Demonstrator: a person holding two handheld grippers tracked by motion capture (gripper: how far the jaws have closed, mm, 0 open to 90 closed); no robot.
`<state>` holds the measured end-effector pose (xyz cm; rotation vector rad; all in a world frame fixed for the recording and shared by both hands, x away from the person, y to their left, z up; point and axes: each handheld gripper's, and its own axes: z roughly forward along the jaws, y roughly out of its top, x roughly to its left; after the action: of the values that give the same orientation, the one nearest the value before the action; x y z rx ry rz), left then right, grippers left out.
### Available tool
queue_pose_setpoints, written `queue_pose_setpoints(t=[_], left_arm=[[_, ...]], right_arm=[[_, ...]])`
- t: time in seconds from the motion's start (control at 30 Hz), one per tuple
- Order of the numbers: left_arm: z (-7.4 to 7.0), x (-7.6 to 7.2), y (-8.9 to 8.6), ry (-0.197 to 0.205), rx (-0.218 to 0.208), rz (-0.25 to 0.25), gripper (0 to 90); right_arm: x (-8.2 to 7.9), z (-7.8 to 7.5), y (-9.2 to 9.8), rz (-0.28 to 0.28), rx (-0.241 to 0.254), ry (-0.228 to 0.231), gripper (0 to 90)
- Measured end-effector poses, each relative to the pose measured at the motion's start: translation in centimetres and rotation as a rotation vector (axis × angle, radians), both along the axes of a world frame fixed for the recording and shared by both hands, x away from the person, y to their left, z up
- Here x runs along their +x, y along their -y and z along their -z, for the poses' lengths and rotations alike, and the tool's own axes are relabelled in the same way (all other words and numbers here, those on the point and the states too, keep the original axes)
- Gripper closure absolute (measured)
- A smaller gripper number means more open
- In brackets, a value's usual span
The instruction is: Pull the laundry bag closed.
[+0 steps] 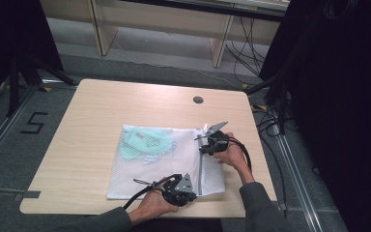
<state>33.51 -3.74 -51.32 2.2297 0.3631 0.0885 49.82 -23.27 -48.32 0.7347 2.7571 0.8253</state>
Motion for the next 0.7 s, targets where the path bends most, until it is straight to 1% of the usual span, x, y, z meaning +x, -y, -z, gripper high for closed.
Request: queue_pose_setpoints(t=[0.03, 0.07, 0.1, 0.13, 0.17, 0.2, 0.23, 0.27, 0.3, 0.33, 0.43, 0.47, 0.5, 0.53, 0.57, 0.7], left_arm=[[0.0, 0.0, 0.0, -0.001, -0.001, 0.000, 89.0], [0.0, 0.0, 0.1, -0.001, -0.007, -0.001, 89.0], [0.0, 0.0, 0.1, 0.000, -0.004, 0.000, 89.0], [0.0, 0.0, 0.0, -0.001, 0.001, 0.002, 89.0], [0.0, 0.0, 0.0, -0.001, 0.001, 0.002, 89.0], [0.0, 0.0, 0.0, 0.000, 0.004, 0.004, 89.0], [0.0, 0.0, 0.0, 0.003, 0.011, 0.008, 89.0], [0.0, 0.0, 0.0, 0.002, 0.005, 0.004, 89.0], [0.0, 0.1, 0.1, 0.001, -0.001, 0.005, 89.0], [0.0, 0.1, 0.0, 0.003, -0.002, 0.003, 89.0], [-0.1, 0.0, 0.0, 0.002, 0.002, 0.000, 89.0], [-0.1, 0.0, 0.0, 0.000, 0.001, 0.001, 89.0], [-0.2, 0.0, 0.0, 0.000, 0.002, 0.003, 89.0], [-0.2, 0.1, 0.0, 0.013, 0.006, 0.012, 89.0], [-0.2, 0.0, 0.0, 0.005, 0.004, 0.006, 89.0], [-0.2, 0.0, 0.0, 0.013, 0.006, 0.006, 89.0]], right_arm=[[0.0, 0.0, 0.0, 0.012, -0.001, -0.002, 86.6], [-0.1, 0.0, 0.0, 0.019, 0.001, -0.020, 86.6], [0.0, -0.1, 0.0, 0.018, -0.007, -0.020, 86.6], [0.2, -0.1, 0.1, 0.010, -0.011, -0.001, 86.6], [0.2, -0.1, 0.1, 0.010, -0.011, -0.001, 86.6], [0.3, 0.1, 0.1, 0.018, 0.002, -0.002, 86.6], [0.3, 0.1, 0.1, 0.029, 0.003, -0.009, 86.6], [0.3, 0.1, 0.1, 0.029, 0.006, -0.003, 86.6], [0.4, 0.1, 0.1, 0.012, 0.003, -0.003, 86.6], [0.5, 0.1, 0.1, 0.021, 0.009, -0.003, 86.6], [0.7, 0.1, 0.2, 0.030, 0.007, -0.007, 86.6], [0.9, 0.0, 0.2, 0.016, -0.010, 0.007, 86.6], [0.9, 0.1, 0.1, 0.027, 0.003, 0.010, 86.6], [0.9, 0.0, 0.0, 0.030, -0.002, 0.004, 86.6], [1.0, -0.1, 0.0, 0.032, -0.005, 0.012, 86.6], [1.2, 0.0, 0.0, 0.036, -0.001, 0.011, 86.6]])
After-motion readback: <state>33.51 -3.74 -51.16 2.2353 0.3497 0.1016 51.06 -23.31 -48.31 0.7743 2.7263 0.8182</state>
